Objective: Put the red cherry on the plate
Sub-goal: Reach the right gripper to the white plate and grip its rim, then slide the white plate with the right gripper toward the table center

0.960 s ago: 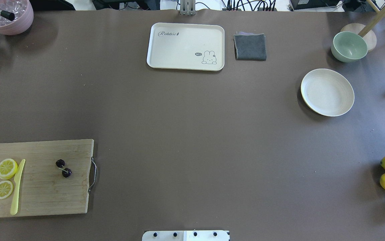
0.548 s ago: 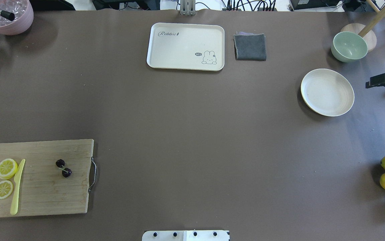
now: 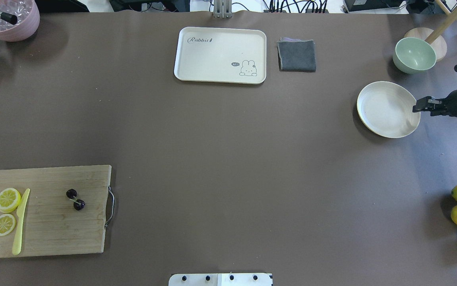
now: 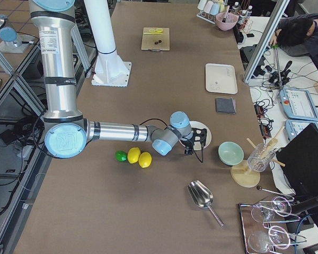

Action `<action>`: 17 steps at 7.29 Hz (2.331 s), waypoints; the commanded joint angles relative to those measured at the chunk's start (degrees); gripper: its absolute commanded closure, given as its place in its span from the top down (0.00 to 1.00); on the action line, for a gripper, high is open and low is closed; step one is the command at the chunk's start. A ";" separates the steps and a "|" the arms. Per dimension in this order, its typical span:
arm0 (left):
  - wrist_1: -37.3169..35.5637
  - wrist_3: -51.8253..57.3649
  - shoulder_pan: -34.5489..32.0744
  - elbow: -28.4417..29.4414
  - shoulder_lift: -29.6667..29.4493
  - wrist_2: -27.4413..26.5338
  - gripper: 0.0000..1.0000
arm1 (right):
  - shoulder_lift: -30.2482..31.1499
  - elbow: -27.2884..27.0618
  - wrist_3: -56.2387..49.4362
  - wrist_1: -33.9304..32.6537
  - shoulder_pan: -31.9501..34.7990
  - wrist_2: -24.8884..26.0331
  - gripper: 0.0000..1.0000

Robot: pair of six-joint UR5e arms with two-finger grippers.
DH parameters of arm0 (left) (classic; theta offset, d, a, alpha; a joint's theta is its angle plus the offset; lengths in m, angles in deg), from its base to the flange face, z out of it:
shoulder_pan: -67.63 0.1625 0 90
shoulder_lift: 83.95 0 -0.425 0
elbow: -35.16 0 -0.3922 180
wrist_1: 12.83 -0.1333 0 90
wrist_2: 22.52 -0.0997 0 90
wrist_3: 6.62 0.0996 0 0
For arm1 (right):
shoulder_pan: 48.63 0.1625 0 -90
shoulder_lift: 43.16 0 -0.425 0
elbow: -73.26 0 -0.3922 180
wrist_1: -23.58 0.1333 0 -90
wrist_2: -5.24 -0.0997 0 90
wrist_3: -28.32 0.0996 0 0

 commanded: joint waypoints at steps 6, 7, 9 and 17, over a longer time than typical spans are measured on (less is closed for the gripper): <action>-0.09 -0.16 0.00 0.07 -0.27 0.09 0.98 | -3.61 -7.13 16.23 1.55 -2.80 -0.89 0.00; -0.09 -0.16 0.00 0.07 -0.27 0.09 0.98 | -6.06 -10.38 22.74 -0.80 -6.72 0.49 0.00; -0.09 -0.16 0.00 -0.02 -0.36 0.09 0.98 | -12.38 -16.79 31.30 -10.78 -17.08 10.04 0.00; 0.00 -2.18 0.09 -0.28 -0.27 1.58 0.98 | -27.88 -18.49 41.00 -35.28 -40.95 32.59 0.92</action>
